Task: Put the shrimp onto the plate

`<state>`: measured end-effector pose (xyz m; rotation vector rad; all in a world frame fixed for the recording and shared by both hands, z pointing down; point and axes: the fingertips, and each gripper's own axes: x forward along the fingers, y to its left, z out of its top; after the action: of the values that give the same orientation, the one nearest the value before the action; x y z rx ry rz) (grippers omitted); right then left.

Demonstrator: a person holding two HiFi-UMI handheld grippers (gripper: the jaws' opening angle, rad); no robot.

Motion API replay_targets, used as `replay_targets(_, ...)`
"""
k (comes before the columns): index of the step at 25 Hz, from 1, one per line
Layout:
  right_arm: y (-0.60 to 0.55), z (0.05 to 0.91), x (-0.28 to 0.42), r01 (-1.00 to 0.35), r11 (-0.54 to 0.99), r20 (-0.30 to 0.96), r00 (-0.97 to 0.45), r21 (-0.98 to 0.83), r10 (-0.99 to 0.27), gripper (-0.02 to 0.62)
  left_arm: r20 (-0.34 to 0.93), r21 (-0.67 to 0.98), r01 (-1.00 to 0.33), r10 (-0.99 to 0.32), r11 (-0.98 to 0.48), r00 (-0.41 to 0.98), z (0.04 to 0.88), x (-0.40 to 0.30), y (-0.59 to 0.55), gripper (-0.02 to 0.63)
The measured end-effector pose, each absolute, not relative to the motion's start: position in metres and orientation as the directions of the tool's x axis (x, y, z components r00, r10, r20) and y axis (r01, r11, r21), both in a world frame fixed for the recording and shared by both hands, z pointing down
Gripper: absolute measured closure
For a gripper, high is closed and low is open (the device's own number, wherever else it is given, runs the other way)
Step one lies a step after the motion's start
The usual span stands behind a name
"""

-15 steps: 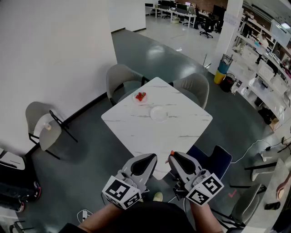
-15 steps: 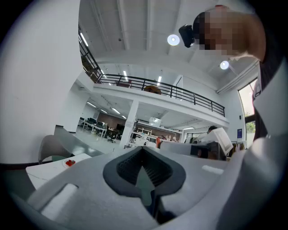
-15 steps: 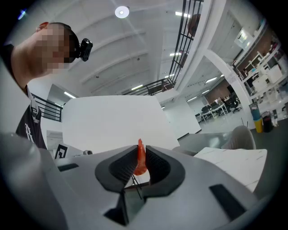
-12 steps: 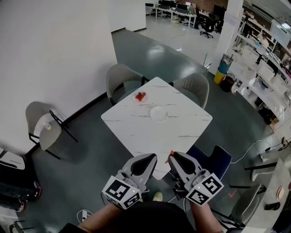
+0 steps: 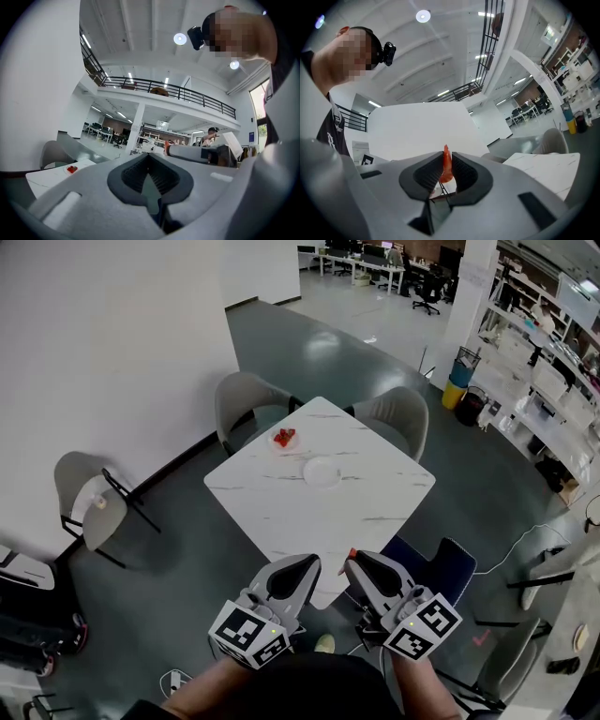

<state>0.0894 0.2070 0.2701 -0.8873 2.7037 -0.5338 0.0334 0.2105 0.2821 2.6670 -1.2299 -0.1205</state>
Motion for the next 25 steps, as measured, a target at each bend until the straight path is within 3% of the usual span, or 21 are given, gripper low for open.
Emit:
replay_targets(13, 0.16, 0.284, 0.096, -0.492, 0.749, -0.129, -0.792, -0.444, -0.597, 0.537, 0.037, 0.185, -0.782, -0.791, -0.595, 0.61, 0.294, 0.033, 0.163, 0.598)
replay_targets(25, 0.036, 0.308, 0.056, -0.55, 0.709, -0.065, -0.769, -0.441, -0.636, 0.537, 0.051, 0.177, -0.737, -0.741, -0.653, 0.669, 0.32, 0.001, 0.031, 0.598)
